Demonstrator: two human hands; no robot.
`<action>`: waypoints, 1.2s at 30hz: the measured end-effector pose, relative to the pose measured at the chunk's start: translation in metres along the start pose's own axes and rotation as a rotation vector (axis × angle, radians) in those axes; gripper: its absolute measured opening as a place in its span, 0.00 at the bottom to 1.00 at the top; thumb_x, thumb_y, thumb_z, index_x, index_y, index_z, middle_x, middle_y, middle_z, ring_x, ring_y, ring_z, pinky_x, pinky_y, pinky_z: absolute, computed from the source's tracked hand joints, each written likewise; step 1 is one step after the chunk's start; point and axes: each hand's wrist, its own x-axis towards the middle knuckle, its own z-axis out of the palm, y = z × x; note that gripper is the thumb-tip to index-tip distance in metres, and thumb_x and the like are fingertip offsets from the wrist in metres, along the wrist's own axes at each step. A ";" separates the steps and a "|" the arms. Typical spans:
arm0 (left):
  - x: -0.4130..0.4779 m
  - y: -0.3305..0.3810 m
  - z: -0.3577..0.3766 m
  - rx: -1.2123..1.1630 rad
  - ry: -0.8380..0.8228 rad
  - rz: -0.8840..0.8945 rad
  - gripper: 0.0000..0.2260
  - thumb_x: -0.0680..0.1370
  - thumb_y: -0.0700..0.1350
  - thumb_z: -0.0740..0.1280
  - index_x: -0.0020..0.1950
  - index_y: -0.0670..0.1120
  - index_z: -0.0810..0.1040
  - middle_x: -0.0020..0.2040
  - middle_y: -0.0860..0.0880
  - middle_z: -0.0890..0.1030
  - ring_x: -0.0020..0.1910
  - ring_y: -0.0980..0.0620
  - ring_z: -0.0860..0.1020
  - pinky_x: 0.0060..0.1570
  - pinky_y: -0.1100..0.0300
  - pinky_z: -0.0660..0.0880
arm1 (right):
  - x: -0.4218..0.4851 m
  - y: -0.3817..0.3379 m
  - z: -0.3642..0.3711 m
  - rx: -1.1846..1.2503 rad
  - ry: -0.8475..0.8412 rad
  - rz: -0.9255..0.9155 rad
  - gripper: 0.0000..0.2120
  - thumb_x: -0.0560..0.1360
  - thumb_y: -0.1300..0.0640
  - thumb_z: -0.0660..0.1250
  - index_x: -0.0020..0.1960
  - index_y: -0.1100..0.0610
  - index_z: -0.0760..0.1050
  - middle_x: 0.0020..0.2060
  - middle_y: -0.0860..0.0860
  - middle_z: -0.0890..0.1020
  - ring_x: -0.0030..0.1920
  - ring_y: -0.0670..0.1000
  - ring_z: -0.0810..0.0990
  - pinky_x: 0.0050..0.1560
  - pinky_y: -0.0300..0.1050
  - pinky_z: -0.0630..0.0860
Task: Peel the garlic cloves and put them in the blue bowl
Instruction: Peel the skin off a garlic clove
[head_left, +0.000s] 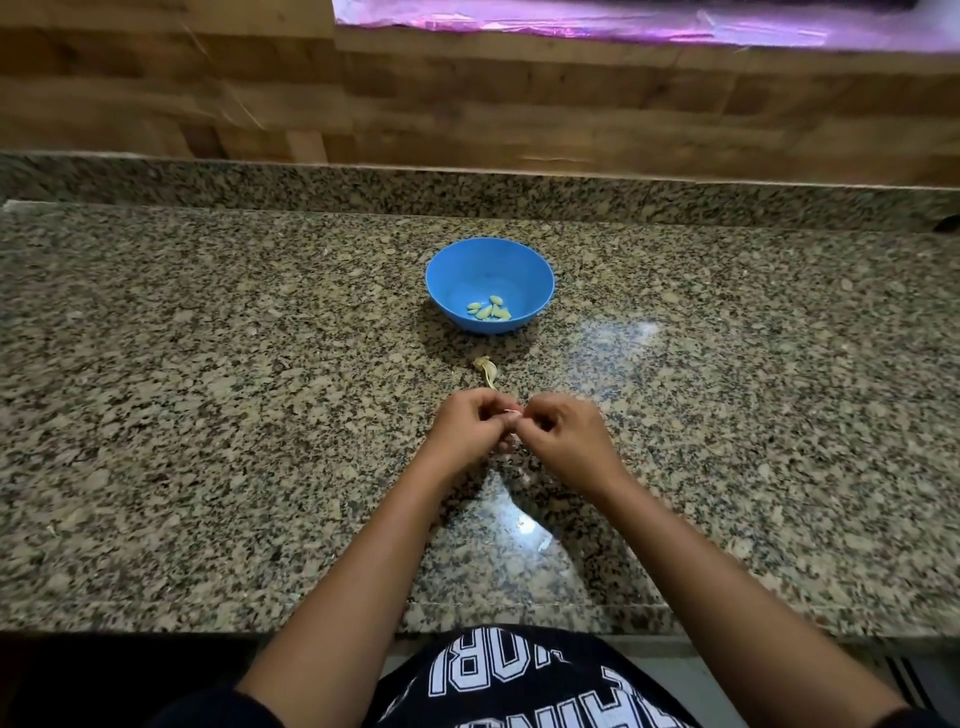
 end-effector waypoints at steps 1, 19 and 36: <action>0.000 0.001 0.001 0.006 0.014 -0.004 0.05 0.76 0.34 0.66 0.47 0.42 0.79 0.43 0.45 0.81 0.36 0.52 0.79 0.40 0.59 0.80 | -0.001 0.001 0.002 -0.036 0.023 -0.024 0.08 0.74 0.56 0.65 0.40 0.59 0.79 0.31 0.49 0.77 0.30 0.46 0.72 0.29 0.38 0.71; -0.004 -0.011 0.021 0.352 0.299 0.349 0.06 0.75 0.38 0.68 0.50 0.40 0.82 0.44 0.46 0.82 0.42 0.53 0.79 0.43 0.66 0.77 | -0.004 -0.004 0.000 0.157 0.166 0.136 0.15 0.73 0.59 0.65 0.29 0.50 0.70 0.24 0.45 0.72 0.26 0.43 0.67 0.26 0.34 0.63; 0.009 -0.007 0.013 -0.399 0.012 -0.070 0.04 0.78 0.37 0.64 0.47 0.38 0.79 0.34 0.44 0.78 0.29 0.53 0.76 0.33 0.61 0.75 | -0.001 -0.011 -0.009 0.810 0.055 0.346 0.07 0.74 0.67 0.67 0.51 0.62 0.79 0.32 0.51 0.83 0.26 0.46 0.78 0.30 0.37 0.78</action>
